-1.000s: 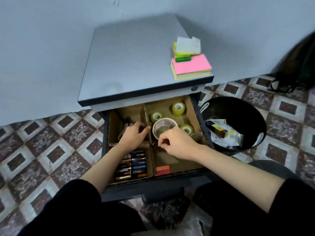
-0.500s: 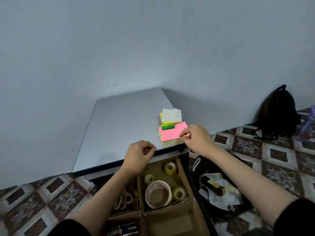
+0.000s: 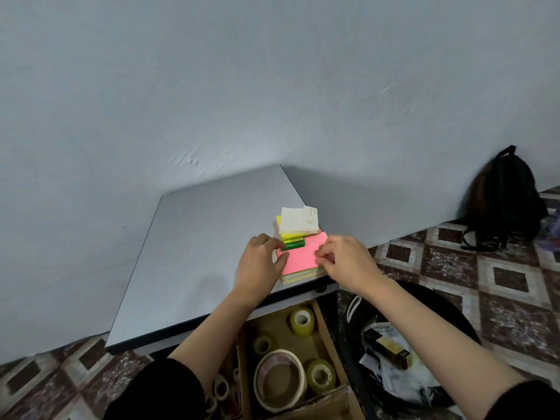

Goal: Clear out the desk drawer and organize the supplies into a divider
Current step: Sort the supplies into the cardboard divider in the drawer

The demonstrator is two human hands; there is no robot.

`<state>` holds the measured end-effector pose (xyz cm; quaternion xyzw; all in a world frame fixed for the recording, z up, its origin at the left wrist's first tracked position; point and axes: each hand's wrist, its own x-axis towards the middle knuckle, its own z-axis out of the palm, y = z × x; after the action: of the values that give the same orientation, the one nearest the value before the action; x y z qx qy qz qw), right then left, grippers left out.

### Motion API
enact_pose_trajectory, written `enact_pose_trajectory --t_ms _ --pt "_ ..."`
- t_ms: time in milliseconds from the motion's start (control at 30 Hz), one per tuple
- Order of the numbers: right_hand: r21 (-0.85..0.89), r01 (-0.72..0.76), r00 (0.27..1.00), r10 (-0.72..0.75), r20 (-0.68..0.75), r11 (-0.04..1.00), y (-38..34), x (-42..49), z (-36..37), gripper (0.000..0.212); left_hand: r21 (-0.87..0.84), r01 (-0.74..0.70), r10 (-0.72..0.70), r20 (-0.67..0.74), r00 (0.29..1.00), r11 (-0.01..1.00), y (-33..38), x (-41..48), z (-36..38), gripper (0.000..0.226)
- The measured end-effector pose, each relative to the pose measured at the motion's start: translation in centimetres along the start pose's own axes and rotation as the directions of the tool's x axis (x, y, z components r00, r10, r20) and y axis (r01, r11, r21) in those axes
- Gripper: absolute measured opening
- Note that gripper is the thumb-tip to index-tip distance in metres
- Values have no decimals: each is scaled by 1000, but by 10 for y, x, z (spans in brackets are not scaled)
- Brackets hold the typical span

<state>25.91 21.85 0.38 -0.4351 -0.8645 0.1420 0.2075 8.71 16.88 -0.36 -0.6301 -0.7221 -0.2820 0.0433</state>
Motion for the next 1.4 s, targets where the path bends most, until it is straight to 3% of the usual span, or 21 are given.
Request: enact_pose_trajectory --t_ms 167,300,800,1200,1400 --pt "20 8 1000 -8 -25 1000 2 -2 2 29 -32 85 -85 -3 996 996 1 0 6 29" --pt "29 -4 1000 5 -28 1000 1 -1 2 30 -151 200 -181 131 975 968 4 3 4 40" --pt "63 -6 1000 7 -15 998 -1 -8 -1 27 -243 243 -191 220 957 939 2 2 -5 46" --pt "69 3 1000 -2 -8 998 0 -6 -3 27 -375 301 -236 210 949 877 2 29 -7 23" --pt "51 9 1000 -10 2 999 0 -5 -3 27 -349 277 -215 207 954 895 0 32 -6 16"
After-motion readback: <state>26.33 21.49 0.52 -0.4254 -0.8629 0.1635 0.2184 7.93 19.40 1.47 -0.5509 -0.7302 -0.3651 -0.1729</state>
